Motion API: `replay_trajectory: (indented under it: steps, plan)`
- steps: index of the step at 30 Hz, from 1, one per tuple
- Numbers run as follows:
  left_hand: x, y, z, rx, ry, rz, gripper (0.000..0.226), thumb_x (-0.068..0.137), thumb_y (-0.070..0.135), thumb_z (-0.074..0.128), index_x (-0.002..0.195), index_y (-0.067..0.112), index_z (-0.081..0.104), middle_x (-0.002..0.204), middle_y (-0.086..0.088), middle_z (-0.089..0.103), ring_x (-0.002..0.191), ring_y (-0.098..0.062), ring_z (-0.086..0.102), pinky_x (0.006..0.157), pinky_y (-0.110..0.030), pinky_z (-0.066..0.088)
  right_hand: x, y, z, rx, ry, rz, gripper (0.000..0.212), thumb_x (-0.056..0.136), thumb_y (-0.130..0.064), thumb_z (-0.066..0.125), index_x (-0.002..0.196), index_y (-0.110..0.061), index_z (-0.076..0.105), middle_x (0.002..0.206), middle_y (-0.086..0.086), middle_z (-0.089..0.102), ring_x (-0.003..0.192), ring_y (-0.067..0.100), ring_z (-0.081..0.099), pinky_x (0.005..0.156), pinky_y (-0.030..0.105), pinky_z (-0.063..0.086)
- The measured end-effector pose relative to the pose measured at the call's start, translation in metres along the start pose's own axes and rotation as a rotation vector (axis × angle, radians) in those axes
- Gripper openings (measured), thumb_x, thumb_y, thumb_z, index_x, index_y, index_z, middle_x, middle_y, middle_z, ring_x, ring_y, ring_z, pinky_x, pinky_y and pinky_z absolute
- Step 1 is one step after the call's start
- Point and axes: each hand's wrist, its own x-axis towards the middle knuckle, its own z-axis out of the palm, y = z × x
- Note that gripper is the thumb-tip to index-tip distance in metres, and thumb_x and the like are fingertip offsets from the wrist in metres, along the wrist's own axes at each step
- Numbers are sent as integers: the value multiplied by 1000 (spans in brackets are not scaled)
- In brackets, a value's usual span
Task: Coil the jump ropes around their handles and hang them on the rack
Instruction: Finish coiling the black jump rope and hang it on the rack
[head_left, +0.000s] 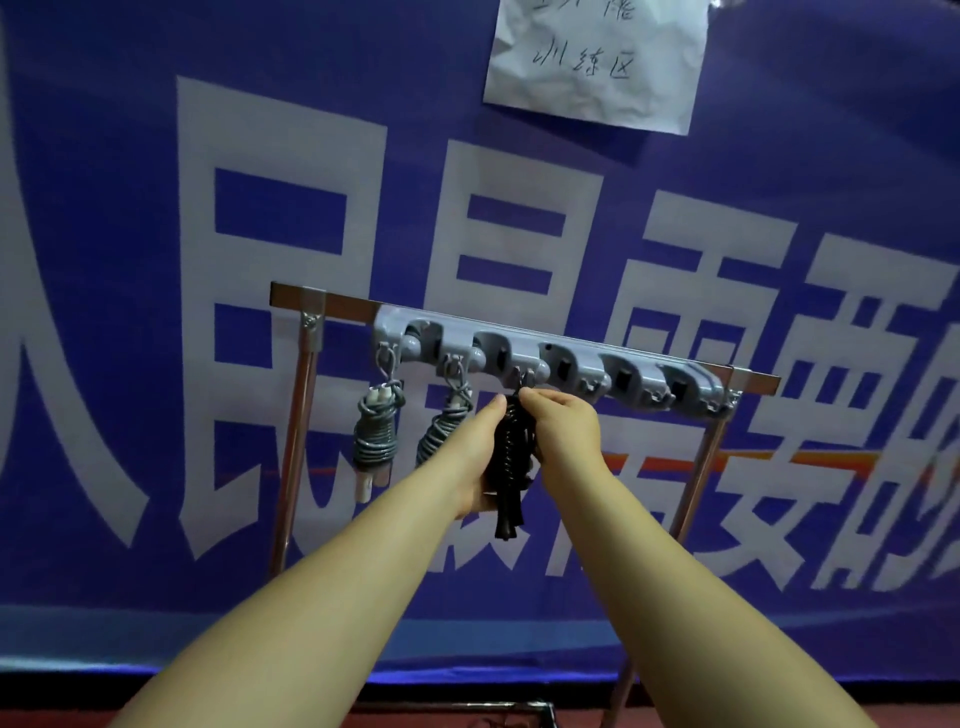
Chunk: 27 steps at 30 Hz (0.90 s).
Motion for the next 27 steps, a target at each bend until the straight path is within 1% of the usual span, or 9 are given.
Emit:
replay_trajectory:
  steps: [4, 6, 8, 11, 13, 18, 20, 23, 27]
  plan:
    - [1, -18, -7, 58, -11, 32, 57, 92, 64, 39, 116, 20, 65, 114, -9, 68, 102, -26, 64, 89, -42, 52, -7, 14, -10, -31, -60, -59, 7, 90, -22, 65, 90, -17, 70, 87, 2, 72, 85, 17, 69, 68, 24, 51]
    - [-6, -38, -11, 102, 43, 107, 53, 93, 61, 39, 125, 24, 59, 126, -6, 63, 116, -27, 59, 99, -47, 46, -23, 36, -15, -78, -79, -118, 16, 90, -27, 65, 105, -21, 66, 102, -6, 69, 96, 9, 65, 72, 18, 48]
    - [-15, -68, -19, 156, 138, 154, 53, 96, 55, 38, 140, 25, 44, 143, -1, 47, 132, -24, 44, 110, -43, 34, -43, 76, -20, -117, -108, -102, 41, 90, -29, 65, 129, -24, 53, 123, -12, 57, 113, 5, 55, 90, 23, 46]
    - [-25, -137, -45, 188, 225, 151, 40, 99, 46, 36, 136, 31, 41, 141, -1, 47, 127, -18, 44, 108, -38, 33, -75, 151, -27, -137, -147, 25, 54, 92, -27, 64, 141, -19, 42, 133, -7, 47, 119, 8, 47, 95, 26, 39]
    - [-30, -196, -66, 205, 276, 45, 25, 100, 43, 38, 119, 31, 47, 129, -2, 54, 113, -15, 49, 98, -34, 37, -97, 208, -30, -144, -173, 139, 51, 92, -22, 63, 139, -15, 44, 129, -4, 49, 114, 8, 48, 93, 25, 39]
    - [-44, -358, -120, 235, 299, -324, 13, 99, 34, 46, 97, 25, 55, 104, -3, 62, 84, -10, 57, 67, -22, 39, -160, 368, -46, -186, -207, 514, 37, 90, -18, 65, 124, -12, 54, 109, -3, 60, 103, 15, 59, 95, 32, 47]
    - [-50, -423, -139, 230, 307, -499, 16, 99, 37, 45, 100, 24, 54, 105, -3, 63, 90, -15, 58, 70, -23, 38, -189, 433, -62, -226, -226, 669, 26, 90, -19, 65, 114, -12, 57, 97, -5, 61, 92, 14, 60, 85, 29, 48]
    - [-62, -510, -165, 252, 320, -720, 33, 98, 42, 44, 121, 20, 53, 119, -7, 63, 103, -21, 57, 83, -31, 37, -228, 516, -91, -304, -250, 849, 9, 91, -16, 64, 87, -13, 57, 75, 0, 56, 70, 15, 51, 63, 24, 41]
    - [-68, -592, -192, 186, 316, -951, 47, 98, 46, 40, 130, 15, 52, 128, -9, 59, 115, -24, 55, 101, -38, 34, -262, 603, -120, -401, -294, 1018, 25, 89, -20, 65, 67, -18, 54, 65, 3, 53, 69, 20, 49, 61, 26, 37]
